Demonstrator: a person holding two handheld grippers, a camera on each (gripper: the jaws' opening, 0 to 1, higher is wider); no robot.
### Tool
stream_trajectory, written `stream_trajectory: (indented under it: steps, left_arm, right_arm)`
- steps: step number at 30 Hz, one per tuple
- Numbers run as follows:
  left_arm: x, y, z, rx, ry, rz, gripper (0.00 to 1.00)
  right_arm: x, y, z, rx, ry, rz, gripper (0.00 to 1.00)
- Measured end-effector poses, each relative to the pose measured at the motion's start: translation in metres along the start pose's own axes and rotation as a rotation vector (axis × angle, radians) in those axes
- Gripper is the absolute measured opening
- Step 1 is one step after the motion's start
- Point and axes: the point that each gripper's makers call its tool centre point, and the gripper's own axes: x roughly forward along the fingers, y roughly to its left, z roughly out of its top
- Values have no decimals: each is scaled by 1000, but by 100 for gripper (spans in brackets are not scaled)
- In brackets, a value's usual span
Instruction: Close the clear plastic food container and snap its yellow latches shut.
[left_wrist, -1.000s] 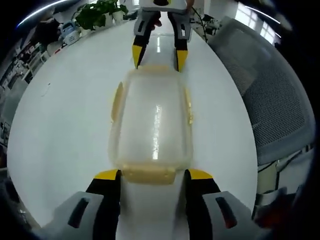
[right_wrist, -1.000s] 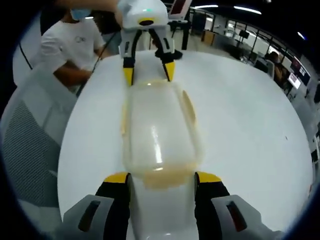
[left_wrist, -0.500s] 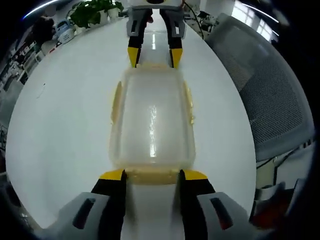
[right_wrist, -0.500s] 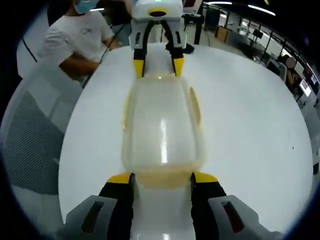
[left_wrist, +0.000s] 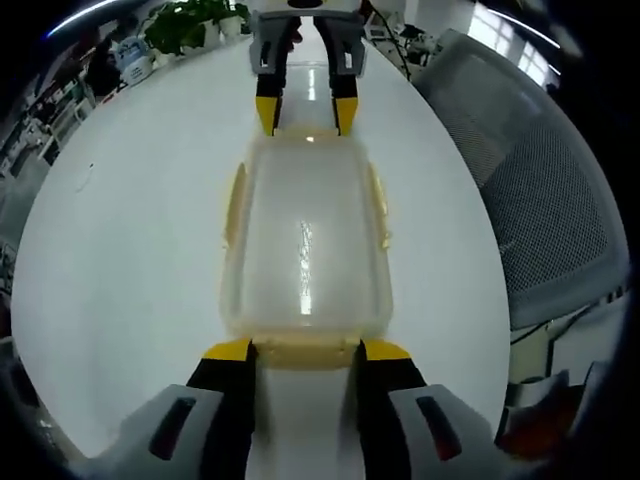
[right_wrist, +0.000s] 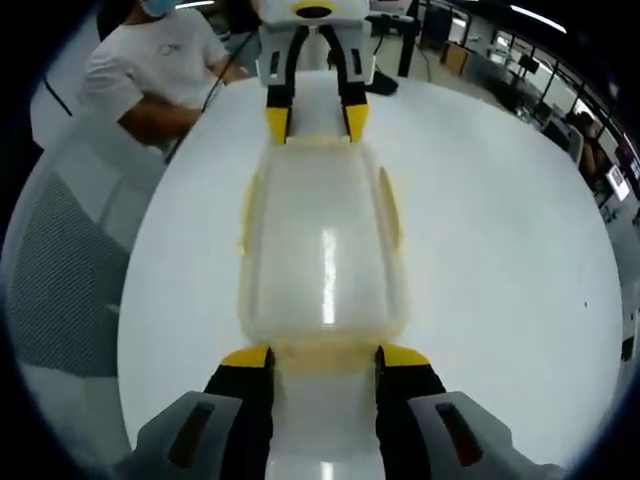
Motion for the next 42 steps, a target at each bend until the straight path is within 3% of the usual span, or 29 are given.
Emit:
stream_trajectory:
  steps: [25, 42]
  left_arm:
    - [-4, -12, -1, -28, 53, 1, 37]
    - [-25, -15, 18, -18, 59, 22, 37]
  right_arm:
    - [-7, 9, 5, -18, 12, 9, 38]
    - [-33, 11, 8, -34, 9, 2, 38]
